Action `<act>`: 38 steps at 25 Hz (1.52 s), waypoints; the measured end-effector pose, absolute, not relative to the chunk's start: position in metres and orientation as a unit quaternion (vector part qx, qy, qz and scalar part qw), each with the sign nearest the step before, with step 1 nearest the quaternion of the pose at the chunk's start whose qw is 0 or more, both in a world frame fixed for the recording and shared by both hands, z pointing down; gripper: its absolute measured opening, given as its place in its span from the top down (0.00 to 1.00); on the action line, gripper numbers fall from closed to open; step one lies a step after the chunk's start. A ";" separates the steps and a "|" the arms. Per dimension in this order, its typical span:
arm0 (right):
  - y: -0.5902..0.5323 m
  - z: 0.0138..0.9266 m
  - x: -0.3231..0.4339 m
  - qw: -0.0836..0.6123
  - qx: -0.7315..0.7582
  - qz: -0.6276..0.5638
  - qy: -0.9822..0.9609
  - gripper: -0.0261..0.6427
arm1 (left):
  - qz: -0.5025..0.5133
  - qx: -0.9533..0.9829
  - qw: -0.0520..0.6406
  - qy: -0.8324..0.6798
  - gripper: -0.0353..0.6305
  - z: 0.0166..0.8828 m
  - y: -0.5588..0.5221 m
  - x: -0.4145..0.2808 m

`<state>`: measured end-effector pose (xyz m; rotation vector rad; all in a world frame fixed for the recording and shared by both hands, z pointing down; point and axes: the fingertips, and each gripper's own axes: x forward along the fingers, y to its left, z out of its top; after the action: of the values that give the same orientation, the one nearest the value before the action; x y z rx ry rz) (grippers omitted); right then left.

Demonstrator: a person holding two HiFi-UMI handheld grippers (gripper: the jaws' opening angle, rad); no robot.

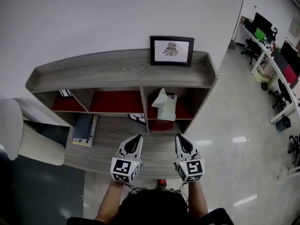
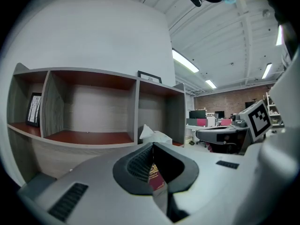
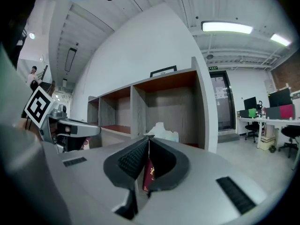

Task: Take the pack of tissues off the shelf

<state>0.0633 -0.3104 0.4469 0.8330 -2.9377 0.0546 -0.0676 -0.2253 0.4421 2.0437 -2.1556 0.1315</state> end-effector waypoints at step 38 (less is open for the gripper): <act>-0.397 0.512 -0.009 0.108 0.135 0.042 -0.984 0.77 | 0.042 0.543 0.118 -0.831 0.94 0.472 -0.216 -0.098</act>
<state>-0.0089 -0.3970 0.5119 0.3974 -2.8946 0.1240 -0.0975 -0.2162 0.4721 1.5874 -2.4300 0.1215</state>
